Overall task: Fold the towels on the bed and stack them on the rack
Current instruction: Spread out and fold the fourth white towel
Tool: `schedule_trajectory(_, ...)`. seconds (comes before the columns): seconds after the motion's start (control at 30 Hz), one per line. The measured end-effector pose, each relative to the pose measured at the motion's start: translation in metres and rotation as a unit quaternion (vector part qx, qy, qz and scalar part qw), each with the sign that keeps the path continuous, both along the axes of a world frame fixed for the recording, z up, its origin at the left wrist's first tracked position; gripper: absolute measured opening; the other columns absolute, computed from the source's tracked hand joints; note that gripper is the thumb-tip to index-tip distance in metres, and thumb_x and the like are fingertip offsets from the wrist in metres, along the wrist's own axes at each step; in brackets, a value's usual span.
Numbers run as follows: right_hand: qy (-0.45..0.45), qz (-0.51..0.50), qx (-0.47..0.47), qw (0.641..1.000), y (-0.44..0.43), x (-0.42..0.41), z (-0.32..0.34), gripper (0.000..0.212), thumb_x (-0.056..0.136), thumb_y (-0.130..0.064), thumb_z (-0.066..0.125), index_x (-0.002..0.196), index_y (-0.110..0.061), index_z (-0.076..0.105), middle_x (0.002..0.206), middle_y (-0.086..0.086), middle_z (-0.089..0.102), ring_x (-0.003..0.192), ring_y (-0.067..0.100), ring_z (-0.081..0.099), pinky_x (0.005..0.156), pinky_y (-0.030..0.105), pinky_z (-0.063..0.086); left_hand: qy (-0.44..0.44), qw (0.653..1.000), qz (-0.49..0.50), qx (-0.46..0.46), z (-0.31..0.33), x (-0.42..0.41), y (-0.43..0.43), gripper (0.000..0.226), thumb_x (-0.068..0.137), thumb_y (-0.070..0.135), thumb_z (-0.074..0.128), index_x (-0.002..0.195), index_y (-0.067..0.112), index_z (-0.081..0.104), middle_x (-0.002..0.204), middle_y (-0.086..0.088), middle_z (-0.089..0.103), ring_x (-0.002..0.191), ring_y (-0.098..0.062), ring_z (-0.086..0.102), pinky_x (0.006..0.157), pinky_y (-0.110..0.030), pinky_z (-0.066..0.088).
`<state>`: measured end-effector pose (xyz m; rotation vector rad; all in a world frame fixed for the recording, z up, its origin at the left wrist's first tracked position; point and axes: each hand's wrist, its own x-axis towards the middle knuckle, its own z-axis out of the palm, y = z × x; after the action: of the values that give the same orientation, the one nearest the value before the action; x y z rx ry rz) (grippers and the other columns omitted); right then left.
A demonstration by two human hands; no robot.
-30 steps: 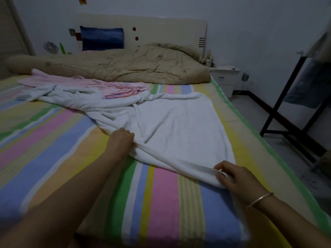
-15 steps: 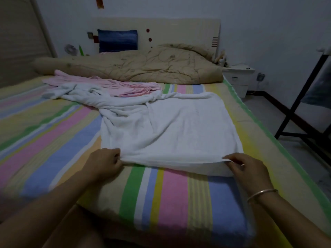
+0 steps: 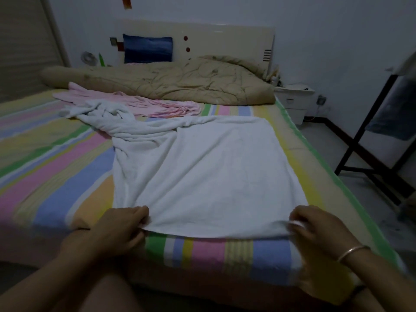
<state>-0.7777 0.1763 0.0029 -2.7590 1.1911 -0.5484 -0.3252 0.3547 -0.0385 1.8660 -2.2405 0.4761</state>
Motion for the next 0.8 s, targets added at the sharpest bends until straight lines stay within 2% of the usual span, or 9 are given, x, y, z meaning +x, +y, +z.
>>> schedule_trajectory(0.13,0.072,0.064,-0.028,0.995,0.002,-0.013,-0.02,0.019,0.073,-0.053,0.055,0.077,-0.036,0.047,0.07,-0.02,0.041,0.066,0.004,0.048,0.051,0.022,0.04,-0.048,0.998,-0.027,0.007,-0.005,0.004,0.004,0.025,0.069,0.044,0.058,0.081,0.027,0.045,0.075,0.007,0.048,0.058,-0.016,0.051,0.044,-0.026,0.023)
schedule_trajectory(0.3,0.107,0.083,-0.028,0.99,0.006,-0.019,-0.011,0.019,0.058,-0.04,0.05,0.077,-0.037,0.048,0.059,-0.025,0.025,0.057,-0.001,0.036,0.049,0.007,0.021,-0.075,0.996,-0.043,0.035,-0.006,0.001,-0.003,0.018,0.069,0.042,0.055,0.071,0.026,0.046,0.067,0.005,0.05,0.055,-0.017,0.054,0.042,-0.027,0.026)
schedule_trajectory(0.4,0.13,0.063,-0.002,0.989,0.01,-0.021,-0.008,0.022,0.055,-0.033,0.047,0.076,-0.038,0.049,0.061,-0.024,0.03,0.061,0.0,0.036,0.051,0.009,0.022,-0.069,0.995,-0.039,0.066,-0.005,-0.001,-0.009,0.019,0.064,0.039,0.057,0.067,0.027,0.043,0.064,0.004,0.048,0.053,-0.014,0.051,0.042,-0.03,0.029)
schedule_trajectory(0.47,0.143,0.014,0.076,0.987,0.017,-0.023,-0.005,0.015,0.061,-0.032,0.05,0.074,-0.039,0.052,0.064,-0.019,0.045,0.062,0.0,0.044,0.054,0.011,0.03,-0.057,0.994,-0.045,0.082,-0.004,0.0,-0.011,0.021,0.066,0.039,0.058,0.065,0.026,0.041,0.062,0.003,0.048,0.051,-0.012,0.048,0.044,-0.029,0.029)
schedule_trajectory(0.53,0.096,-0.024,0.192,0.976,0.023,-0.021,0.0,0.009,0.071,-0.027,0.056,0.07,-0.036,0.059,0.065,-0.012,0.061,0.057,-0.001,0.054,0.054,0.01,0.036,-0.041,0.995,-0.052,0.079,0.0,0.001,-0.012,0.033,0.08,0.049,0.053,0.063,0.023,0.04,0.058,0.002,0.047,0.049,-0.012,0.045,0.046,-0.028,0.032)
schedule_trajectory(0.6,0.009,-0.078,0.282,0.956,0.022,-0.02,-0.002,0.02,0.081,-0.009,0.056,0.071,-0.025,0.064,0.063,0.0,0.067,0.045,0.004,0.055,0.05,0.018,0.044,-0.007,0.996,-0.016,0.083,0.006,-0.002,-0.016,0.06,0.089,0.069,0.033,0.06,0.018,0.044,0.055,-0.002,0.05,0.047,-0.016,0.045,0.048,-0.028,0.032)
schedule_trajectory(0.63,-0.03,-0.117,0.266,0.956,0.018,-0.021,-0.005,0.021,0.083,-0.006,0.056,0.074,-0.024,0.063,0.062,0.002,0.067,0.043,0.006,0.056,0.05,0.023,0.047,0.002,0.996,0.012,0.089,0.01,-0.003,-0.019,0.069,0.088,0.074,0.022,0.057,0.016,0.045,0.053,-0.003,0.051,0.046,-0.018,0.045,0.047,-0.027,0.03)
schedule_trajectory(0.7,-0.083,-0.229,0.167,0.955,0.008,-0.026,-0.012,0.014,0.085,-0.012,0.057,0.086,-0.025,0.062,0.07,0.001,0.068,0.059,0.017,0.063,0.061,0.031,0.052,0.012,0.996,0.057,0.074,0.015,-0.006,-0.028,0.071,0.087,0.071,0.014,0.051,0.016,0.041,0.049,-0.005,0.05,0.041,-0.017,0.043,0.044,-0.028,0.03)
schedule_trajectory(0.8,-0.105,-0.329,0.13,0.929,-0.002,-0.028,-0.011,0.023,0.09,-0.024,0.058,0.111,-0.017,0.058,0.102,0.01,0.066,0.091,0.031,0.061,0.077,0.036,0.047,0.026,0.997,0.051,-0.044,0.017,-0.023,-0.042,0.05,0.089,0.052,0.029,0.053,0.021,0.044,0.048,-0.001,0.047,0.042,-0.019,0.046,0.039,-0.032,0.042)
